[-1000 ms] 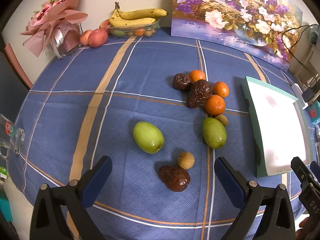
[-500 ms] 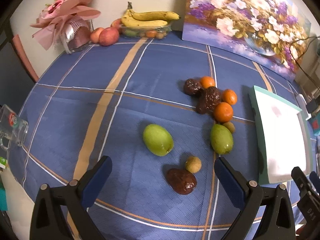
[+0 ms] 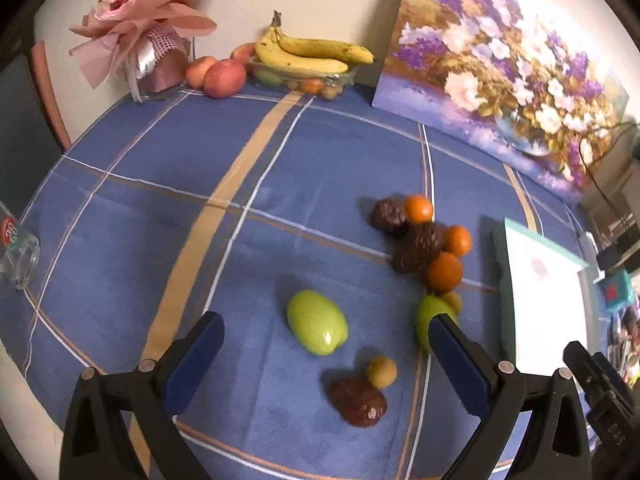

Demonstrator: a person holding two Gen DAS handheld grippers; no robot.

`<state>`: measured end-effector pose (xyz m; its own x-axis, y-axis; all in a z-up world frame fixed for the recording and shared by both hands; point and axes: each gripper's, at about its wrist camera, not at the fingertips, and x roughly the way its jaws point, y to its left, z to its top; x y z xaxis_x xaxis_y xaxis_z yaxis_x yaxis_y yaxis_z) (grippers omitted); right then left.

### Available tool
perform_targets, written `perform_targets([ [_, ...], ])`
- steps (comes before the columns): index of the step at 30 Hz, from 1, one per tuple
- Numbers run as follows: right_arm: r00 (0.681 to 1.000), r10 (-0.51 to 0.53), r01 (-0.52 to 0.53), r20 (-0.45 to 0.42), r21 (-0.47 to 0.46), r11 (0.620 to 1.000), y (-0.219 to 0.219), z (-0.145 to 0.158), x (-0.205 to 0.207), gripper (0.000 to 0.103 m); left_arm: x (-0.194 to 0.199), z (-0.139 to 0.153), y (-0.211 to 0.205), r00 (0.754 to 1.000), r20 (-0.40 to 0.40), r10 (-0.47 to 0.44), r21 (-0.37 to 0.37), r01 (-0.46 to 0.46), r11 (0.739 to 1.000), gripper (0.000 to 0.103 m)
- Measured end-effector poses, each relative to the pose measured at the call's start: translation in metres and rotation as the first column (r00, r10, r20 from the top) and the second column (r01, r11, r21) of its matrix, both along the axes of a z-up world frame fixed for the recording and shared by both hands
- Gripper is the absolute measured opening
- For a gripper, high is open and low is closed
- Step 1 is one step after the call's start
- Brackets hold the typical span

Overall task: Organize fruits
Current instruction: 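Grasp the pale green pear with left tool while right tool grasps dark green fruit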

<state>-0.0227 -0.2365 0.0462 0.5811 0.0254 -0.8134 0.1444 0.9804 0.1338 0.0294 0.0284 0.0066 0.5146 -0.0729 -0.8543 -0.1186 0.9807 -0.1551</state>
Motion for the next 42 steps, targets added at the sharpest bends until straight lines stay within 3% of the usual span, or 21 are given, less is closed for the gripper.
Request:
perform_targets([
  [2, 1.0, 0.016, -0.016, 0.003, 0.015, 1.0, 0.002, 0.001, 0.01, 0.097, 0.004, 0.003, 0.001, 1.0, 0.005, 0.007, 0.011, -0.007, 1.0, 0.103],
  [5, 0.999, 0.033, -0.034, 0.011, 0.064, 0.997, 0.005, 0.002, 0.021, 0.096, 0.011, 0.004, 0.008, 1.0, 0.001, 0.031, -0.046, -0.03, 0.998, 0.103],
  [9, 0.997, 0.067, -0.07, 0.031, 0.113, 0.991, 0.011, 0.006, 0.034, 0.083, 0.02, 0.001, 0.01, 0.999, -0.024, 0.039, -0.048, -0.04, 0.998, 0.101],
  [11, 0.996, 0.079, -0.083, 0.034, 0.139, 0.987, 0.013, 0.007, 0.04, 0.079, 0.025, -0.002, 0.008, 0.999, -0.04, 0.028, -0.043, -0.029, 0.999, 0.093],
  [15, 0.994, 0.11, -0.113, 0.028, 0.166, 0.98, 0.023, 0.006, 0.054, 0.069, 0.033, -0.015, 0.007, 0.995, -0.093, 0.022, -0.063, -0.028, 0.998, 0.09],
  [18, 0.989, 0.145, -0.139, -0.015, 0.203, 0.969, 0.032, -0.003, 0.066, 0.065, 0.036, -0.026, 0.011, 0.991, -0.13, 0.039, -0.096, -0.051, 0.994, 0.087],
  [23, 0.968, 0.209, -0.168, -0.142, 0.256, 0.952, 0.049, -0.035, 0.081, 0.05, 0.037, -0.042, 0.016, 0.981, -0.185, 0.062, -0.127, -0.086, 0.988, 0.076],
  [28, 0.947, 0.249, -0.185, -0.203, 0.287, 0.94, 0.06, -0.056, 0.083, 0.047, 0.036, -0.052, 0.018, 0.973, -0.217, 0.073, -0.155, -0.108, 0.982, 0.064],
  [34, 0.927, 0.286, -0.213, -0.241, 0.287, 0.934, 0.078, -0.073, 0.083, 0.046, 0.036, -0.066, 0.02, 0.961, -0.264, 0.078, -0.193, -0.132, 0.972, 0.063],
  [37, 0.923, 0.298, -0.213, -0.244, 0.319, 0.923, 0.083, -0.081, 0.084, 0.046, 0.037, -0.072, 0.02, 0.956, -0.283, 0.084, -0.196, -0.143, 0.97, 0.055],
  [42, 0.917, 0.312, -0.217, -0.248, 0.346, 0.913, 0.09, -0.09, 0.085, 0.045, 0.035, -0.071, 0.021, 0.957, -0.274, 0.096, -0.19, -0.152, 0.97, 0.051],
])
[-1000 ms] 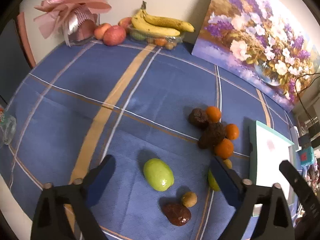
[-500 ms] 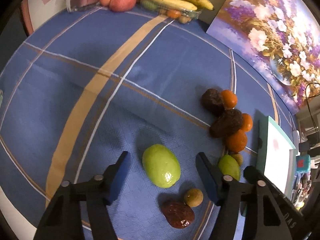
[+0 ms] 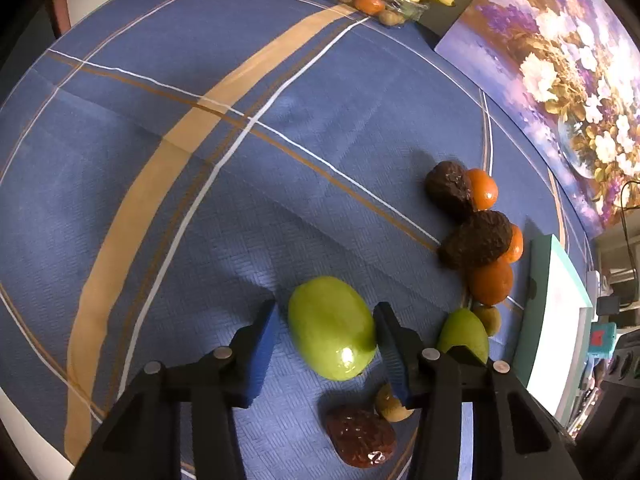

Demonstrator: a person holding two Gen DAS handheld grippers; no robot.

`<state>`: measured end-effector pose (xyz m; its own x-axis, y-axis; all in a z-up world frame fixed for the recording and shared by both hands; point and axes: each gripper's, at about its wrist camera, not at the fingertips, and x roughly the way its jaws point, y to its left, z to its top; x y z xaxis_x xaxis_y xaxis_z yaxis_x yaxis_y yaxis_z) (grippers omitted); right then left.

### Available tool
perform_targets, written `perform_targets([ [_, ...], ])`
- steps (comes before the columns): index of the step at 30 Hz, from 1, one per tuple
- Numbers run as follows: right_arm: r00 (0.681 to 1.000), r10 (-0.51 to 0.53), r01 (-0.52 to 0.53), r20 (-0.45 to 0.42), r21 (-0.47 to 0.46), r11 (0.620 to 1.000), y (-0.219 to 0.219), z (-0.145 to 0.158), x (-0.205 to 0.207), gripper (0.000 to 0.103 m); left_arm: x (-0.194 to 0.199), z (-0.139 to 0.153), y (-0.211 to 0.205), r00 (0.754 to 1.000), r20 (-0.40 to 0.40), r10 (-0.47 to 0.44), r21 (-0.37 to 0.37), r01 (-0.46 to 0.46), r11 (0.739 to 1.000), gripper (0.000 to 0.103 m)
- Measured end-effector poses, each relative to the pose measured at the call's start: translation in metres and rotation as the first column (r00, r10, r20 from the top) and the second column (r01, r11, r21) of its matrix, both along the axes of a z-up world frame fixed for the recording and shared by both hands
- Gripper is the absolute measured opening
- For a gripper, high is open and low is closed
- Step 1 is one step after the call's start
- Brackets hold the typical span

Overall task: Organize fruits
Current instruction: 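Grasp the pale green pear with left tool while right tool grasps dark green fruit, then carry the pear in left tool while right tool carries green fruit over tray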

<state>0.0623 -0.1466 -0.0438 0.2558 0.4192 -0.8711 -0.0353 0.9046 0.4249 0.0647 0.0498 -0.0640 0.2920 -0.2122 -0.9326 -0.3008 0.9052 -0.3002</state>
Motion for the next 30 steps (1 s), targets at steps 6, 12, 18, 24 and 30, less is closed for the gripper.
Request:
perform_targets([
  [6, 1.0, -0.012, 0.012, 0.0, 0.037, 0.999, -0.004, 0.001, -0.003, 0.04, -0.004, 0.001, 0.003, 1.0, 0.01, 0.005, -0.013, -0.005, 1.0, 0.045],
  [12, 0.996, -0.061, 0.054, 0.072, 0.092, 0.994, -0.025, 0.03, -0.014, 0.04, -0.009, 0.03, 0.007, 0.994, 0.107, 0.012, -0.026, -0.01, 1.0, 0.045],
  [18, 0.977, -0.132, 0.125, 0.168, 0.055, 0.991, -0.049, 0.063, -0.022, 0.04, -0.017, 0.071, -0.003, 0.973, 0.23, -0.024, -0.009, 0.027, 1.0, 0.045],
  [24, 0.952, -0.26, 0.268, 0.16, -0.033, 0.963, -0.096, 0.067, -0.026, 0.04, -0.015, 0.089, -0.042, 0.953, 0.274, -0.129, -0.014, 0.138, 0.99, 0.045],
  [30, 0.917, -0.376, 0.389, 0.133, -0.08, 0.918, -0.144, 0.06, -0.032, 0.04, -0.014, 0.096, -0.086, 0.928, 0.284, -0.242, -0.007, 0.255, 0.967, 0.045],
])
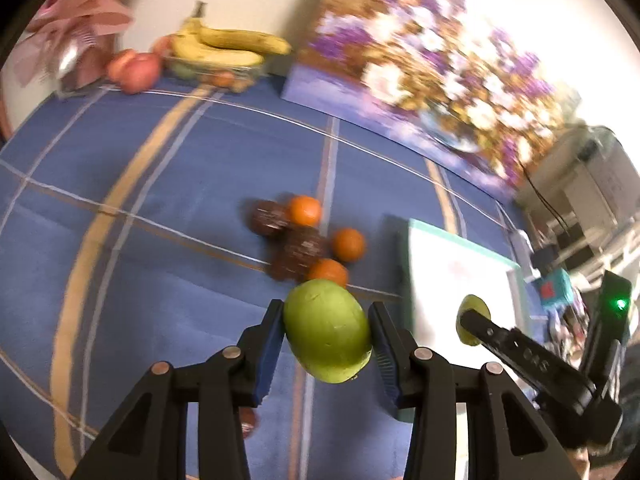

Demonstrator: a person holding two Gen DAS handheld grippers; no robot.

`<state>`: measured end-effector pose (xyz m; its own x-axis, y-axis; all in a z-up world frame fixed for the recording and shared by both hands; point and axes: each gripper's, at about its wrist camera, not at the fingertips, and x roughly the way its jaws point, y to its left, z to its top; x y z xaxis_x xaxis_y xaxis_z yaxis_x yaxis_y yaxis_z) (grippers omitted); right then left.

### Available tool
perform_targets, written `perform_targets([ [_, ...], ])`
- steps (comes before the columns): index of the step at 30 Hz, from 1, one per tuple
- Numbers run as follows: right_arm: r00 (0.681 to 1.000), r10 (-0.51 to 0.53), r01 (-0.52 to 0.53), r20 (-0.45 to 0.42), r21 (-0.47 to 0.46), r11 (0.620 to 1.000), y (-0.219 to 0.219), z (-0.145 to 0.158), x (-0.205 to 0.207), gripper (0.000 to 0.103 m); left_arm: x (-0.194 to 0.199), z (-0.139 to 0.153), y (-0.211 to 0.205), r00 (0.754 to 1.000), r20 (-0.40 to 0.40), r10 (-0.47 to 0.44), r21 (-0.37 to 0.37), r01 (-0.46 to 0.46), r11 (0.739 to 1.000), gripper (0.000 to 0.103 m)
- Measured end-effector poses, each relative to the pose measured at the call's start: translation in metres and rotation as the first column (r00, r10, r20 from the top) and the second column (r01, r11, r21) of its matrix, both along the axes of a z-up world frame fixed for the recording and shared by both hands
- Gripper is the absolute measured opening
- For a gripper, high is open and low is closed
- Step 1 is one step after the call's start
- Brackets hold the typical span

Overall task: Organize fruits
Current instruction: 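Carry the pear in left tool while right tool carries green fruit over tray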

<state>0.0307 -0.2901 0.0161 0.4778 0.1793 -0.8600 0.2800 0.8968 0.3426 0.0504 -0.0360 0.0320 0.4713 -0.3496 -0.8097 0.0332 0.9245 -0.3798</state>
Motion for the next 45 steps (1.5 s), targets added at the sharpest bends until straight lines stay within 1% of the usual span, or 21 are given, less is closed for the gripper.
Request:
perform_targets([
  [5, 0.995, -0.097, 0.096, -0.015, -0.052, 0.994, -0.032, 0.001, -0.008, 0.04, -0.006, 0.002, -0.036, 0.996, 0.002, -0.094, 0.02, 0.094, 0.995, 0.045],
  [10, 0.983, -0.184, 0.181, -0.029, -0.087, 0.98, -0.065, 0.001, -0.017, 0.04, -0.011, 0.0, -0.075, 0.98, -0.005, -0.197, 0.041, 0.197, 0.98, 0.045],
  [13, 0.973, -0.229, 0.225, -0.031, -0.099, 0.969, -0.081, 0.0, -0.02, 0.04, -0.015, -0.002, -0.097, 0.966, -0.005, -0.259, 0.053, 0.259, 0.965, 0.045],
  [17, 0.961, -0.275, 0.271, -0.028, -0.098, 0.957, -0.099, -0.001, -0.028, 0.04, -0.021, -0.008, -0.126, 0.941, -0.009, -0.339, 0.041, 0.339, 0.94, 0.045],
  [20, 0.953, -0.301, 0.296, -0.027, -0.107, 0.949, -0.108, -0.001, -0.031, 0.04, -0.029, -0.012, -0.151, 0.918, 0.002, -0.397, 0.103, 0.395, 0.913, 0.045],
  [22, 0.951, -0.309, 0.305, -0.025, -0.113, 0.946, -0.113, -0.002, -0.034, 0.04, -0.032, -0.016, -0.162, 0.904, 0.001, -0.428, 0.123, 0.425, 0.897, 0.045],
  [24, 0.947, -0.319, 0.314, -0.024, -0.117, 0.942, -0.117, -0.002, -0.036, 0.04, -0.032, -0.019, -0.167, 0.898, -0.004, -0.44, 0.128, 0.436, 0.891, 0.045],
  [29, 0.943, -0.331, 0.324, -0.039, -0.125, 0.938, -0.121, -0.01, -0.036, 0.04, -0.03, -0.028, -0.173, 0.897, -0.018, -0.441, 0.149, 0.438, 0.886, 0.045],
  [32, 0.943, -0.324, 0.315, -0.071, -0.121, 0.941, -0.12, -0.02, -0.033, 0.04, -0.03, -0.033, -0.174, 0.897, -0.035, -0.44, 0.146, 0.44, 0.886, 0.045],
  [35, 0.941, -0.324, 0.312, -0.096, -0.124, 0.942, -0.12, -0.027, -0.032, 0.04, -0.031, -0.037, -0.176, 0.895, -0.044, -0.443, 0.16, 0.444, 0.882, 0.045],
  [45, 0.94, -0.323, 0.309, -0.11, -0.125, 0.943, -0.12, -0.033, -0.033, 0.04, -0.032, -0.051, -0.179, 0.892, -0.083, -0.443, 0.184, 0.451, 0.873, 0.045],
])
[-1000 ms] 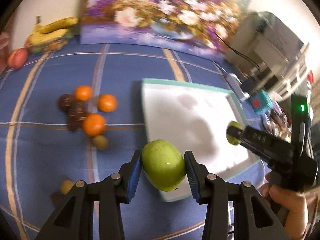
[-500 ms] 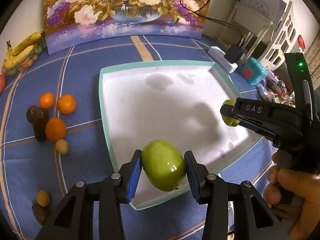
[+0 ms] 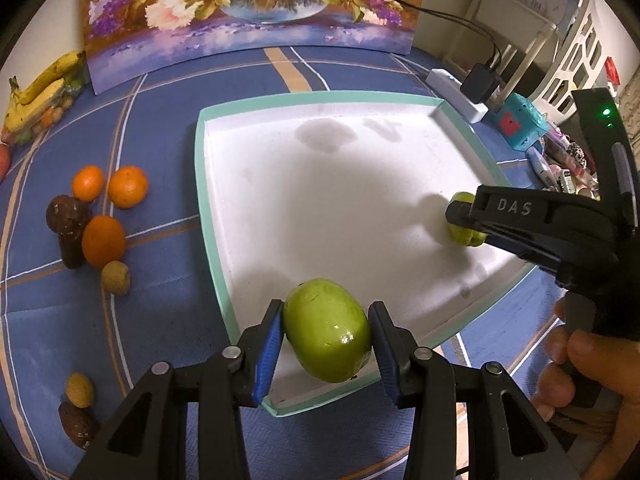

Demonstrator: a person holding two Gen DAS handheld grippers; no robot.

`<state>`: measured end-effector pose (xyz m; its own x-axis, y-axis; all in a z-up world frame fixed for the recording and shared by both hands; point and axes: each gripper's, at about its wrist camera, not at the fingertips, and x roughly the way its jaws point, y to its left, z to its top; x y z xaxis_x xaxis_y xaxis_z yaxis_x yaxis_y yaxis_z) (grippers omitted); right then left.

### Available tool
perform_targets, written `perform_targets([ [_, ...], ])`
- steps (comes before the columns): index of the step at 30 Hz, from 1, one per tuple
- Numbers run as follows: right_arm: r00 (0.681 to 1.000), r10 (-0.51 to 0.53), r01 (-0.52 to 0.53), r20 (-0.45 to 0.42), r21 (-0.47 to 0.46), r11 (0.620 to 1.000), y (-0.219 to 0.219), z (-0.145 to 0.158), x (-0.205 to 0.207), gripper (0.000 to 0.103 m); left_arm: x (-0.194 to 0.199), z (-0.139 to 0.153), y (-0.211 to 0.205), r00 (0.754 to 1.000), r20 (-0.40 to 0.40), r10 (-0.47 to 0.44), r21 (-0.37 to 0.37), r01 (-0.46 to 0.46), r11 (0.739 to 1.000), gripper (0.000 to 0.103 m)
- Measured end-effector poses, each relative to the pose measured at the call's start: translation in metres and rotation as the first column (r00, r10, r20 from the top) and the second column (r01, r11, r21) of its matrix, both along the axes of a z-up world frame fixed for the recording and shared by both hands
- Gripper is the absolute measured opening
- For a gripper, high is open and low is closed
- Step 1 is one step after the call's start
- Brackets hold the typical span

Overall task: Organize fruits
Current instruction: 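Carry the pear in left tool while right tool carries green fruit over tray, then drop the pear from left tool while right tool releases green fruit into tray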

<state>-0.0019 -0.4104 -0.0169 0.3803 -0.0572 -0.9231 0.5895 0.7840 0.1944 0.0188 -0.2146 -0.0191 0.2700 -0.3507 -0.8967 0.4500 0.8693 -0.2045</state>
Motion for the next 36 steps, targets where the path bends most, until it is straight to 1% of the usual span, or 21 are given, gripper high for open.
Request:
perform_targets([
  [9, 1.0, 0.007, -0.007, -0.004, -0.009, 1.0, 0.0, 0.0, 0.002, 0.04, 0.003, -0.009, 0.001, 1.0, -0.025, 0.011, 0.017, -0.01, 1.0, 0.046],
  [19, 1.0, 0.006, -0.006, -0.008, -0.005, 1.0, 0.0, -0.001, 0.002, 0.04, 0.001, -0.003, 0.001, 1.0, -0.004, 0.005, 0.005, -0.005, 1.0, 0.047],
  [21, 1.0, 0.006, -0.006, -0.008, -0.007, 1.0, 0.0, -0.001, 0.002, 0.04, 0.001, 0.0, 0.002, 1.0, 0.005, 0.005, 0.004, -0.005, 1.0, 0.051],
  [23, 1.0, 0.007, -0.007, -0.009, -0.009, 1.0, 0.0, 0.0, 0.002, 0.04, 0.001, 0.005, 0.003, 1.0, 0.018, 0.009, 0.003, -0.009, 1.0, 0.058],
  [25, 1.0, 0.009, -0.009, -0.009, -0.012, 1.0, 0.001, 0.0, 0.002, 0.04, 0.001, 0.01, 0.005, 0.999, 0.034, 0.019, 0.008, -0.02, 1.0, 0.061],
  [28, 1.0, 0.011, -0.012, -0.012, -0.02, 1.0, 0.001, 0.0, 0.002, 0.041, 0.003, 0.016, 0.008, 0.997, 0.064, 0.033, 0.015, -0.034, 0.999, 0.068],
  [29, 1.0, 0.011, -0.011, -0.015, -0.023, 1.0, 0.001, 0.0, 0.002, 0.045, 0.004, 0.018, 0.01, 0.996, 0.073, 0.042, 0.014, -0.044, 0.999, 0.071],
  [30, 1.0, 0.01, -0.01, -0.017, -0.025, 1.0, 0.001, -0.001, 0.002, 0.049, 0.005, 0.019, 0.011, 0.996, 0.078, 0.049, 0.014, -0.05, 0.999, 0.072],
  [31, 1.0, 0.007, -0.007, -0.018, -0.029, 1.0, 0.0, -0.001, 0.002, 0.055, 0.006, 0.02, 0.014, 0.995, 0.084, 0.059, 0.012, -0.061, 0.998, 0.072],
  [33, 1.0, 0.004, -0.005, -0.017, -0.027, 1.0, -0.001, -0.001, 0.001, 0.055, 0.009, 0.022, 0.018, 0.992, 0.094, 0.08, 0.013, -0.081, 0.997, 0.072],
  [34, 1.0, 0.003, -0.004, -0.015, -0.027, 1.0, -0.001, -0.001, 0.001, 0.055, 0.011, 0.022, 0.02, 0.99, 0.101, 0.094, 0.016, -0.096, 0.995, 0.074],
  [35, 1.0, 0.003, -0.003, -0.013, -0.03, 1.0, -0.001, 0.0, 0.001, 0.056, 0.012, 0.023, 0.022, 0.988, 0.107, 0.108, 0.02, -0.111, 0.994, 0.079],
  [36, 1.0, 0.003, -0.004, -0.013, -0.033, 0.999, -0.001, 0.0, 0.001, 0.056, 0.014, 0.023, 0.025, 0.986, 0.112, 0.126, 0.026, -0.13, 0.991, 0.081],
])
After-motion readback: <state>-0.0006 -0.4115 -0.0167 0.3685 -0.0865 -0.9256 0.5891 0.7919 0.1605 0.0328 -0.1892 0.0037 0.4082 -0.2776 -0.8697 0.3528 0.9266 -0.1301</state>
